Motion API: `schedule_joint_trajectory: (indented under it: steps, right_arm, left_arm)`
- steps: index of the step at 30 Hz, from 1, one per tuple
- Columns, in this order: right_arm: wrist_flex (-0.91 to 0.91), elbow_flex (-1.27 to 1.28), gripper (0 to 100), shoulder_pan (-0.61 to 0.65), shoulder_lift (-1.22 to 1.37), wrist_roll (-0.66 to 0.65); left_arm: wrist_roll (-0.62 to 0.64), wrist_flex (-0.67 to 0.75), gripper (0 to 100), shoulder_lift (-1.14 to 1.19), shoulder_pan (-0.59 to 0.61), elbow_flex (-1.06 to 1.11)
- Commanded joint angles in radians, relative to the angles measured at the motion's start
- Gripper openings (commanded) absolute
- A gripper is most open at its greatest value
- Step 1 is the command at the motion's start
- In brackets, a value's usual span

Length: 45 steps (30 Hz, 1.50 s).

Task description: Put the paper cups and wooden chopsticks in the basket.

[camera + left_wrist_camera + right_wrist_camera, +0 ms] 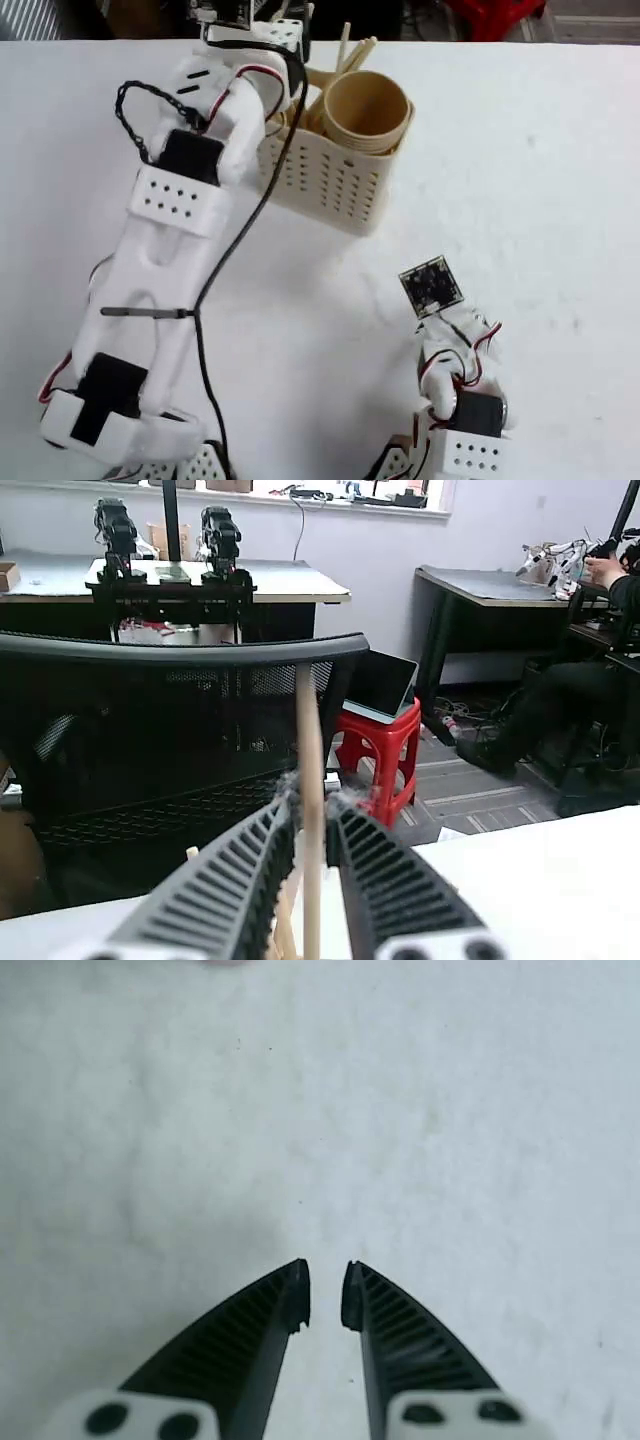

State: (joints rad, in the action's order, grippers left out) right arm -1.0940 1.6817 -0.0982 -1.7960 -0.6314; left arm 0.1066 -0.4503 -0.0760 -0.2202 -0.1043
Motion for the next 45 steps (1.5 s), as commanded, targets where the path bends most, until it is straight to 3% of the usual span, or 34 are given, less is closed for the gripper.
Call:
schedule_joint_trajectory:
  steps: [1, 5, 12, 17, 22, 26, 31, 40, 42, 45]
  right_arm:
    - [0.008, 0.009, 7.0, -0.004, -0.010, -0.006]
    - [0.008, 0.009, 7.0, -0.004, -0.010, -0.006]
    - [0.008, 0.009, 7.0, -0.004, -0.010, -0.006]
    - [0.008, 0.009, 7.0, -0.004, -0.010, -0.006]
    - [0.008, 0.009, 7.0, -0.004, -0.010, -0.006]
    - [0.008, 0.009, 7.0, -0.004, -0.010, -0.006]
    - [0.008, 0.009, 7.0, -0.004, -0.010, -0.006]
    - [0.008, 0.009, 7.0, -0.004, -0.010, -0.006]
    - [0.008, 0.009, 7.0, -0.004, -0.010, -0.006]
    - [0.008, 0.009, 7.0, -0.004, -0.010, -0.006]
  left_arm:
    - [0.014, -0.002, 8, -0.012, 0.010, -0.057]
    - [0.014, -0.011, 8, -0.012, 0.010, -0.054]
    - [0.012, -0.144, 8, -0.050, 0.010, -0.046]
    - [0.012, -0.334, 8, -0.186, 0.012, 0.009]
    - [0.012, -0.531, 8, -0.435, 0.010, 0.212]
    - [0.012, -0.552, 8, -0.631, 0.010, 0.531]
    - [0.012, -0.356, 8, -0.852, 0.030, 1.003]
    - [0.012, 0.321, 8, -1.274, 0.232, 1.760]
    - [0.012, 0.331, 8, -1.349, 0.263, 1.803]
    - [0.017, 0.199, 8, -1.422, 0.332, 1.804]
